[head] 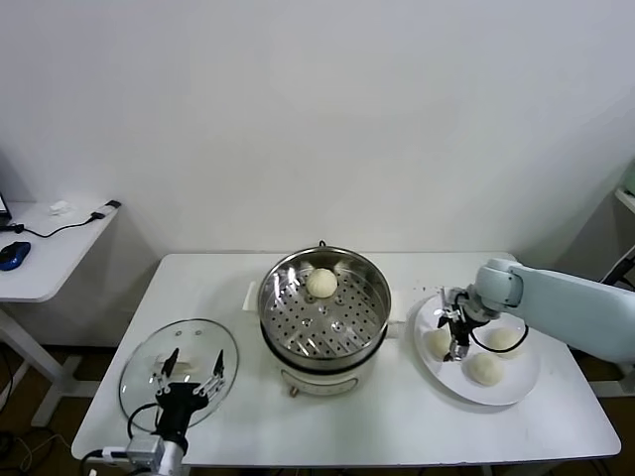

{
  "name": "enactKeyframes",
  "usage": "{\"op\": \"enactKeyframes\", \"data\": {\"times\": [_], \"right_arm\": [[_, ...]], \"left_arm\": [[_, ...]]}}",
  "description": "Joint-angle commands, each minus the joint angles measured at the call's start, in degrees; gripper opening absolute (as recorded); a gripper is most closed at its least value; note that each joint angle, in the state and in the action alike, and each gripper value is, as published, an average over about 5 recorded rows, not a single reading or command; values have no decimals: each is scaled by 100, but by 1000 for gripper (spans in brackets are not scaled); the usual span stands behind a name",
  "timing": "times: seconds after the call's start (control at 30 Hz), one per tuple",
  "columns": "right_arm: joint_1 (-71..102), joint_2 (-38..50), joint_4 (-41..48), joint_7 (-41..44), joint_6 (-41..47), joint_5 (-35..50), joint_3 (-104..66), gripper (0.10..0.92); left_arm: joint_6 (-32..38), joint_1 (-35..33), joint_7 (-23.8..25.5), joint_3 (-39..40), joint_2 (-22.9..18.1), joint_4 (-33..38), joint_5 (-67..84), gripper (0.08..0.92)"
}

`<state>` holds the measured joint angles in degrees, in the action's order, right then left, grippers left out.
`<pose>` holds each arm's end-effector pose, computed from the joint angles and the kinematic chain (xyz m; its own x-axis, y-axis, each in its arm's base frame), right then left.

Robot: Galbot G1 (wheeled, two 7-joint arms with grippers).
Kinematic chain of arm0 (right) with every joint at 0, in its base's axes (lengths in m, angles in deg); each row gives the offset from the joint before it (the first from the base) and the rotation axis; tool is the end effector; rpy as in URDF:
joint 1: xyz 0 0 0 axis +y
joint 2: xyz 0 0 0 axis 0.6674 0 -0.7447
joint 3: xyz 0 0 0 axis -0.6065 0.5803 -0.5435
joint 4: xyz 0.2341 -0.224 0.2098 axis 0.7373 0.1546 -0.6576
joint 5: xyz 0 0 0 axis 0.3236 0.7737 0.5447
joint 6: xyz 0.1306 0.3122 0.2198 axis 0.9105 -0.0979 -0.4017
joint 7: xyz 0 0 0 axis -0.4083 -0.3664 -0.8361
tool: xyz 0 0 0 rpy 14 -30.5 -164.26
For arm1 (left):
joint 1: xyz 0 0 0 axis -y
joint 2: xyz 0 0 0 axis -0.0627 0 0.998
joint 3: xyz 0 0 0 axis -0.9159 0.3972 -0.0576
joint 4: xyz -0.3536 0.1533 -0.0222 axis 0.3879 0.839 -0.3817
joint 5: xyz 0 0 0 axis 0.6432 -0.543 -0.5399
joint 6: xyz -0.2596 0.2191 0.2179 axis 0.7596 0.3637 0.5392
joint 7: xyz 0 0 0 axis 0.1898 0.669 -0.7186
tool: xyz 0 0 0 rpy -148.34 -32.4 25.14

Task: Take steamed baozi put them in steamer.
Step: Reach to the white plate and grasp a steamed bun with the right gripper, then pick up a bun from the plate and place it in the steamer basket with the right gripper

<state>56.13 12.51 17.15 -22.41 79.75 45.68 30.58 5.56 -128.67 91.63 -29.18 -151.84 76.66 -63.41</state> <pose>0.5646 -0.1479 -0.2753 -0.1101 -0.1190 0.9868 -0.9915 0.0831 -0.1006 0.1774 0.0507 -0.3760 -0.9791 -0.0128 0.2032 -0.0016 0.9985 0.0550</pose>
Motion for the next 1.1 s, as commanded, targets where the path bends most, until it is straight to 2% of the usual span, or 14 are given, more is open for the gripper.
{"op": "enactKeyframes", "data": {"times": [0.03,0.33,0.6,0.83,0.97,1.1], "right_arm": [[-3,-151,140,53,27,-28,-49,705],[-996,126,-246,307,-61,179,368,669],[-3038,82,-753,674,-165,1090,1062,631],[-4364,-727,-1159,721,123,2563,1003,628],[-4644,-1371,-1654,387,589,3360,841,628],[-4461,-2146,-2008,-60,992,3727,822,628]], "left_arm": [[9,-7,1,11,-1,5,-8,823],[-5,-20,1,46,15,37,-31,823],[-35,-6,1,150,39,67,-71,823],[-46,-19,7,189,69,139,-79,823],[-49,-21,7,207,71,165,-78,823],[-59,-15,6,215,54,157,-95,823]]}}
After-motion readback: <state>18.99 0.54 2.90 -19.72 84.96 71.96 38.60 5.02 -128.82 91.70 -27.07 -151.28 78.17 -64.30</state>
